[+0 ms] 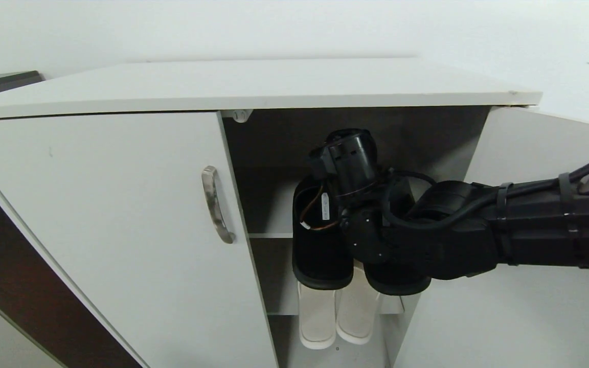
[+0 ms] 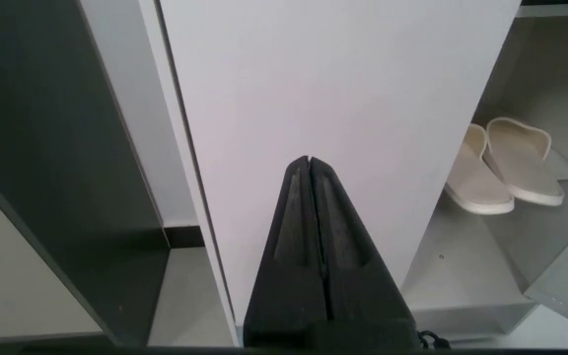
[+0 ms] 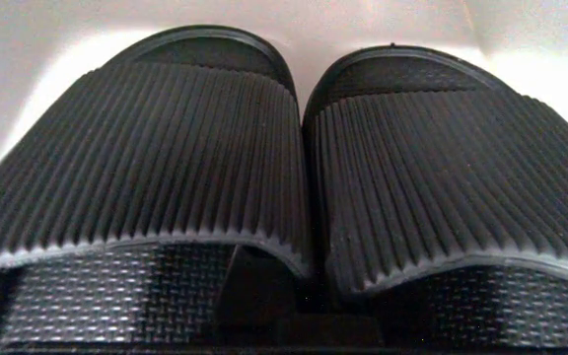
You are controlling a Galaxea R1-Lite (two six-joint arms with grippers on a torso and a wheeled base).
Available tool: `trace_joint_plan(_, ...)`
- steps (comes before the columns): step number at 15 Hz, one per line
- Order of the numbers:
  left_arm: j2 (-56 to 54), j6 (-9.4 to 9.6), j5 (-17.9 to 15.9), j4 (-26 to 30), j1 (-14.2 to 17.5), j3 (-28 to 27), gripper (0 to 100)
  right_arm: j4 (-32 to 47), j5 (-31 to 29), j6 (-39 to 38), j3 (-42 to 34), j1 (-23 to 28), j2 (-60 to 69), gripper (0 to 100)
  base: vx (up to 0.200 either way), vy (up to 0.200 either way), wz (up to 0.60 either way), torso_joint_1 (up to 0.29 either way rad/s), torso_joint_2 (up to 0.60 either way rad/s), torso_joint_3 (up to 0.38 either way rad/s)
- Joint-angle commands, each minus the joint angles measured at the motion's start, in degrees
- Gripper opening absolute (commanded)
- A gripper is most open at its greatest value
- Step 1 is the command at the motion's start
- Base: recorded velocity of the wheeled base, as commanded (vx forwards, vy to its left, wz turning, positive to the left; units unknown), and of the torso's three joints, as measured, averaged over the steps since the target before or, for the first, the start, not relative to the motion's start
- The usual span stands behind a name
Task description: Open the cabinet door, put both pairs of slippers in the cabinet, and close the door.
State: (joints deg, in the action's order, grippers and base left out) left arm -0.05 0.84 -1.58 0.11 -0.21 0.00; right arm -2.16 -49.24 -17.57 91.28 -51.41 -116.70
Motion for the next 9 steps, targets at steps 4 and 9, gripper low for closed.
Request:
trace_joint_plan(4, 0.05, 0.04, 0.00, -0.02, 0.03, 0.00, 0, -0.04, 0.02, 2.10, 6.28, 2.54, -4.59, 0, 0.000, 0.000, 0.00, 0.000, 0.00, 0.000)
trace_joint_plan(9, 0.05, 0.04, 0.00, -0.02, 0.03, 0.00, 0, 0.05, 0.19, 2.71, 9.00, 3.33, -6.52, 0, 0.000, 0.000, 0.00, 0.000, 0.00, 0.000)
